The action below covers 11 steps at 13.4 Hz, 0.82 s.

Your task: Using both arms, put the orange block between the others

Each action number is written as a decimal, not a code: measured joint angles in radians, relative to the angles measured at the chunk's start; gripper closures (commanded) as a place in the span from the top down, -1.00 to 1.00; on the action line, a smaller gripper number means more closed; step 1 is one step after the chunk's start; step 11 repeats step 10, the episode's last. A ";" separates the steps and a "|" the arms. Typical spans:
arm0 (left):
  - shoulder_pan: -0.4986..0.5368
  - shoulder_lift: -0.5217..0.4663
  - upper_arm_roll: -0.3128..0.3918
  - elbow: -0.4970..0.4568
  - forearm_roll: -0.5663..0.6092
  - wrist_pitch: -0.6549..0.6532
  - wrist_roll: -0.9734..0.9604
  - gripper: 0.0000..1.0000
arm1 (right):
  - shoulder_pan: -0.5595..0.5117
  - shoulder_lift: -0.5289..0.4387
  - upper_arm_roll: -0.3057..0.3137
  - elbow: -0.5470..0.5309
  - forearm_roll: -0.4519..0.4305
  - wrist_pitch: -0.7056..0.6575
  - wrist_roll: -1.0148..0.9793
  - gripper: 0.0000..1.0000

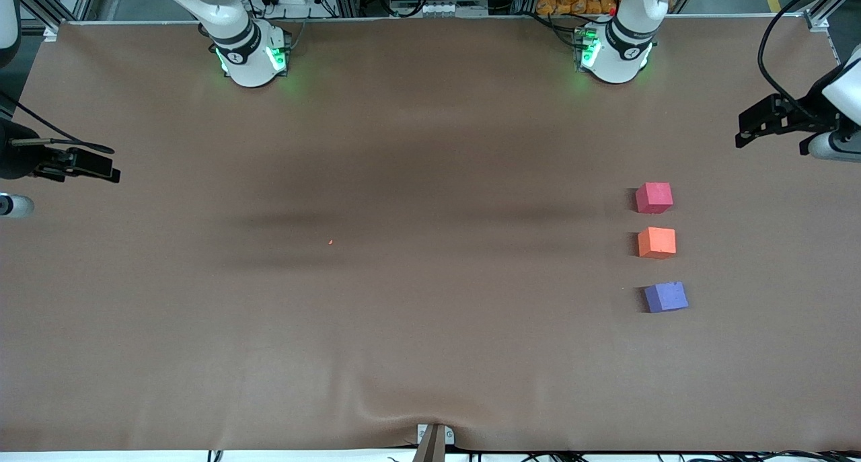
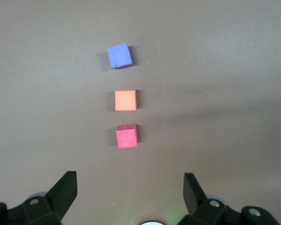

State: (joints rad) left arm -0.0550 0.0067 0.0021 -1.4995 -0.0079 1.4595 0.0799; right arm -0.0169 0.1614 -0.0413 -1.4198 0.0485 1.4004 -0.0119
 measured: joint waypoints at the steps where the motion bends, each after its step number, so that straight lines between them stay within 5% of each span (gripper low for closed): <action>1: 0.000 -0.004 0.000 0.001 0.000 -0.006 0.000 1.00 | 0.000 -0.002 0.000 0.002 0.001 -0.003 0.000 1.00; 11: -0.002 -0.007 -0.023 0.006 0.000 -0.009 -0.073 1.00 | 0.000 -0.026 0.000 0.009 0.005 -0.013 0.000 1.00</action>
